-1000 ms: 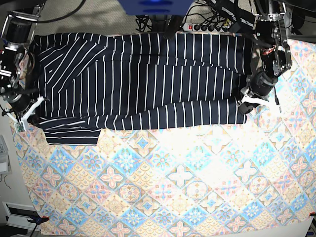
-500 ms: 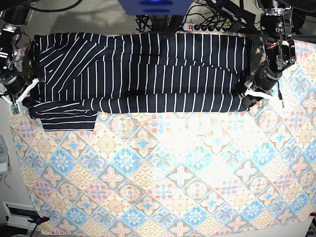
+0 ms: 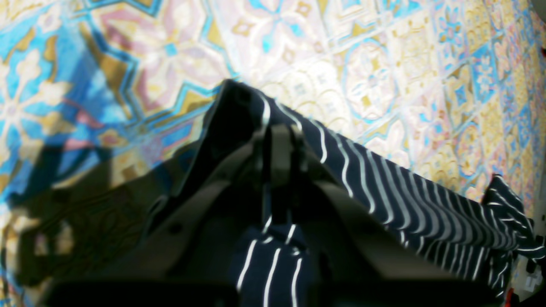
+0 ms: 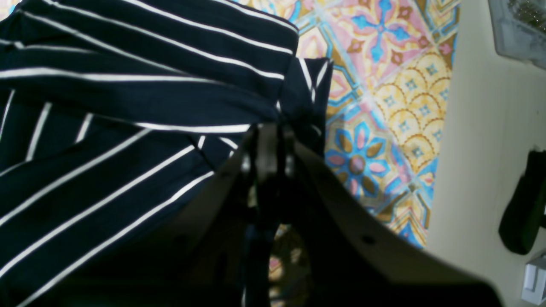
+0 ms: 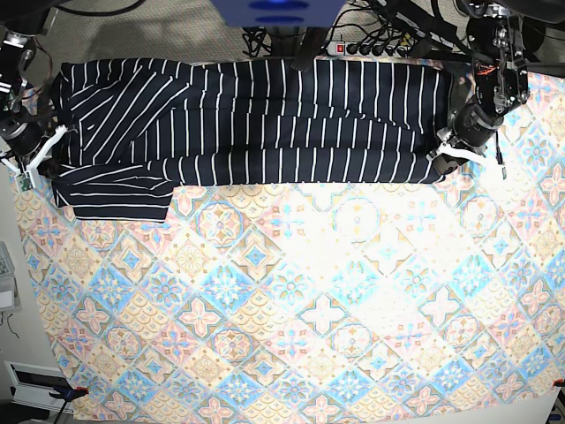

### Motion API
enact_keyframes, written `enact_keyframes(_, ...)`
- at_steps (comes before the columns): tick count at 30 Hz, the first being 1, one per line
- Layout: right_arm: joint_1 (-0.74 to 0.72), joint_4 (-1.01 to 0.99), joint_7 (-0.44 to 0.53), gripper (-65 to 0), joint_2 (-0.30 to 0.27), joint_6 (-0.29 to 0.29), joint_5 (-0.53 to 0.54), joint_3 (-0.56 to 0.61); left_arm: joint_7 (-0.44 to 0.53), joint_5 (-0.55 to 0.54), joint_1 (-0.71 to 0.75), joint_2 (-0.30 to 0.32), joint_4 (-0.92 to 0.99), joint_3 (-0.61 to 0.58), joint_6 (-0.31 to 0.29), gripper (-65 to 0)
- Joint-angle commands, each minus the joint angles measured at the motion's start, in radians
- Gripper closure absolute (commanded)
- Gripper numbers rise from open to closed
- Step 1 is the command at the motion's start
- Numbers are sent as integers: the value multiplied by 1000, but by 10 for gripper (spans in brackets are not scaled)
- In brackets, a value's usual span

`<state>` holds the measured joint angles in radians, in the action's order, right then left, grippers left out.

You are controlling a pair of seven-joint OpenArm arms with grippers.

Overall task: Fold the T-shirt properly
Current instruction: 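Drag the held hem further toward the robot, folding the shirt lengthwise, then lower the folded hem onto the shirt with both grippers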

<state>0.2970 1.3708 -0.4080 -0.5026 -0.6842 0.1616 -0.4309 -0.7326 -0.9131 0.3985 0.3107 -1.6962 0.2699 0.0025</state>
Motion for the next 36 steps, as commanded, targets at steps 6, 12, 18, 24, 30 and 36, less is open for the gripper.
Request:
enact_keyframes(6, -3, 9, 19, -2, -28, 5, 8, -7, 15, -4, 30, 14, -5, 2, -8, 0)
enact_keyframes(12, -2, 9, -9, -3, -28, 5, 8, -6, 15, -4, 41, 14, 86, 2, -8, 0)
enact_keyframes(18, -2, 8, -32, -7, -28, 5, 5, -6, 15, -4, 38, 11, 149, 4, -6, 0)
enact_keyframes(24, -5, -3, -33, -79, -28, 11, -12, -7, 15, -7, 37, 12, 180, 4, -3, 0)
enact_keyframes(30, -20, 0, -25, -143, 3, 11, -113, -27, 15, -10, 37, 8, 180, 4, -3, 0)
enact_keyframes(36, -77, 5, -25, -142, 80, 11, -130, -201, 15, -13, 37, 8, 180, 4, -3, 0)
